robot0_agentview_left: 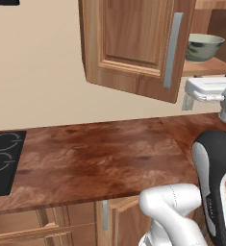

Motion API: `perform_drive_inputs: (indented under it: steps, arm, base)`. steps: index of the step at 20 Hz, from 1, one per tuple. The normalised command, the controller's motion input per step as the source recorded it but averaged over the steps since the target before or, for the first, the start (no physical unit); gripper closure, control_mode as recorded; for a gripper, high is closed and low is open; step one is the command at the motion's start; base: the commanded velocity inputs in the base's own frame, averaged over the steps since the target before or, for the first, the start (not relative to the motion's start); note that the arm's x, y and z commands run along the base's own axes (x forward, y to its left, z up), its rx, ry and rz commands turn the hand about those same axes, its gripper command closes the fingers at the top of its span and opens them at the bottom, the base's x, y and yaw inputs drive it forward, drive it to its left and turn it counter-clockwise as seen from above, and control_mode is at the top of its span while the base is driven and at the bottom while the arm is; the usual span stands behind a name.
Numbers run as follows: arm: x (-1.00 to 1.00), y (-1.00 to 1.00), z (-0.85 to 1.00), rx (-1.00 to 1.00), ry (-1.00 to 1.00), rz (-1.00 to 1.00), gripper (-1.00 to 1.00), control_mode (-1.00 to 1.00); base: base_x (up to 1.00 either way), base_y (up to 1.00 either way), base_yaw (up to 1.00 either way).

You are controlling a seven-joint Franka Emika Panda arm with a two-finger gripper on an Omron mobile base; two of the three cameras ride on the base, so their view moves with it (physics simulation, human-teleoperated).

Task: Move the bowls from the cabinet to the plates on the dining table.

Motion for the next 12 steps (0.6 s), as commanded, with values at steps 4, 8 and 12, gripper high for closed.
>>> perform_drive_inputs:
  steps: [4,8,12]
  arm:
    - [0.00,-0.39,0.00,0.06,0.13,0.00,-1.00,-1.00]
    - [0.00,-0.39,0.00,0.03,0.20,0.05,-1.00,-1.00]
    - [0.00,-0.36,-0.01,0.00,0.25,0.08,-1.00,-1.00]
  base:
    - [0.00,0.00,0.00]
    - [0.00,0.00,0.00]
    - [0.00,0.00,0.00]
